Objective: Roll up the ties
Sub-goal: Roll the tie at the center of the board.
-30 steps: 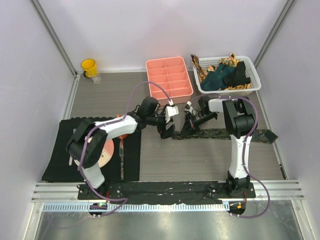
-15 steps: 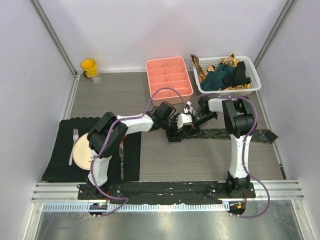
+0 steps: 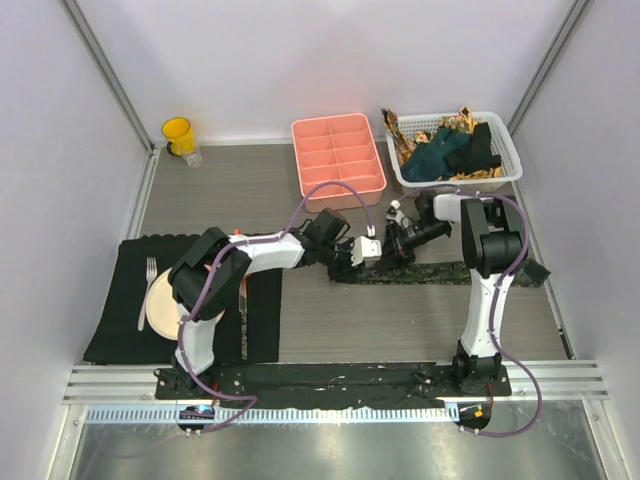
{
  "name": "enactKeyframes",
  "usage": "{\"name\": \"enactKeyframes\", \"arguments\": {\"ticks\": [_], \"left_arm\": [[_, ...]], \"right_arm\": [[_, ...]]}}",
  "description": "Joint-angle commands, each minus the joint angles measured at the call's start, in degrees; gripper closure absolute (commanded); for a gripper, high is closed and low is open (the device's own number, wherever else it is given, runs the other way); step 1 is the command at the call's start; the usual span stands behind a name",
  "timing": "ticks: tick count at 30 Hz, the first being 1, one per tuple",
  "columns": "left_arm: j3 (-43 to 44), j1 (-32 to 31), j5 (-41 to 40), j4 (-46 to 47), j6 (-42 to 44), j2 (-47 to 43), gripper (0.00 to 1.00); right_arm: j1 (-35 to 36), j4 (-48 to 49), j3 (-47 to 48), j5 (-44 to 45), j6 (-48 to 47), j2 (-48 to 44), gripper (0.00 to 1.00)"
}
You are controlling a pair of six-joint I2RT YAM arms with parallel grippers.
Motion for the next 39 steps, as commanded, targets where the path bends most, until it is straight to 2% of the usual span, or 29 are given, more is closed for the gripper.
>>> {"name": "enactKeyframes", "arguments": {"ticks": [1,6,11,15,24,31,37,38,39], "left_arm": [[-4.2,0.3,-3.1,-7.0,0.5,0.4,0.76],[-4.1,0.2,-4.7,-4.8,-1.4,0.7,0.75],[-4.2,0.2,-5.2,-4.3,-1.5,1.3,0.73],[-4.4,0.3,-5.2,-3.8,-2.1,1.3,0.73],[-4.1,0.2,-5.1,-3.6,-2.6,1.4,0.72],[-3.7,0.4,-5.0,-4.2,-2.5,1.6,0.71],[-4.0,0.5,-4.1,-4.0,-2.6,1.6,0.68],[-4.0,0.5,-4.0,-4.0,-2.6,1.6,0.68],[-3.9,0.5,-4.0,-4.0,-2.5,1.6,0.66]], "right_arm": [[-3.3,-8.3,-0.3,4.8,-5.5,-4.1,0.76],[-2.6,-8.4,-0.9,1.5,-5.9,-4.2,0.76],[1.0,-0.7,0.2,-3.6,1.3,-4.6,0.69],[4.0,6.2,-0.5,-3.2,6.9,-4.9,0.66],[6.5,11.3,-2.5,2.6,8.8,-2.4,0.64],[6.0,7.7,-3.5,6.2,4.8,-2.5,0.65],[6.3,10.4,-3.0,6.1,7.1,-2.6,0.66],[6.5,10.6,-2.6,5.3,7.4,-2.4,0.69],[6.5,10.7,-2.7,5.0,7.7,-2.3,0.76]]}}
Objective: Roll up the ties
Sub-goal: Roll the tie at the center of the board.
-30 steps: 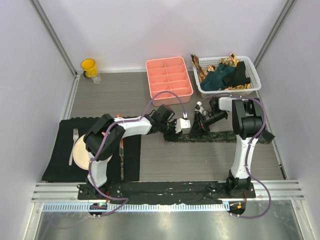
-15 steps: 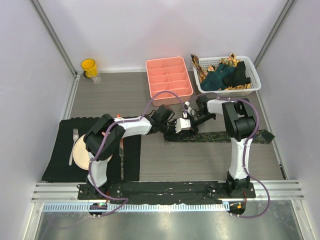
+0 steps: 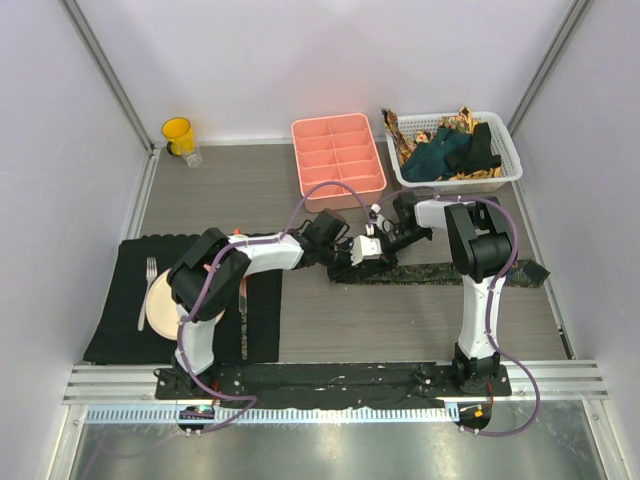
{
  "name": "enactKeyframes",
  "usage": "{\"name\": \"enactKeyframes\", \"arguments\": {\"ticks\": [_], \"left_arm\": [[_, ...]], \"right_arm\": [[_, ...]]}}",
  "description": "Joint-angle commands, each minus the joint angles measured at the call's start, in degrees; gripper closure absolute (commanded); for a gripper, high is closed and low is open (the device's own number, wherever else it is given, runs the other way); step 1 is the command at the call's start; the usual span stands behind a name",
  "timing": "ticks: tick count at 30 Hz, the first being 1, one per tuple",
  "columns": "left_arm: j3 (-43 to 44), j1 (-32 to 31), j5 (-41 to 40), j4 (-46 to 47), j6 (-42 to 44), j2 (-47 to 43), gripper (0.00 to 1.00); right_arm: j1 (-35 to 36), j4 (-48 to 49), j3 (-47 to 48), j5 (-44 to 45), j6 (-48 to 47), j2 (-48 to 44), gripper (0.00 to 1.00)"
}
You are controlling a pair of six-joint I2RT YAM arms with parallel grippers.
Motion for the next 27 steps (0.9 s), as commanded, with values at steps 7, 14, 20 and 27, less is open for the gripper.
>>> {"name": "enactKeyframes", "arguments": {"ticks": [7,14,20,27], "left_arm": [[-2.2,1.0,-2.0,-5.1,-0.2,2.5,0.57],[-2.9,3.0,1.4,-3.4,-0.5,1.1,0.39],[-6.7,4.7,6.2,3.6,-1.1,-1.6,0.35],[-9.2,5.0,11.9,13.0,-5.6,-1.8,0.36]], "right_arm": [[0.3,1.7,-1.3,6.6,-1.5,0.3,0.99],[0.3,1.1,-1.4,12.5,-2.9,2.6,0.99],[0.3,1.3,-1.1,14.9,-3.3,3.7,0.99],[0.3,1.9,-0.4,15.2,-2.7,4.3,0.99]]}}
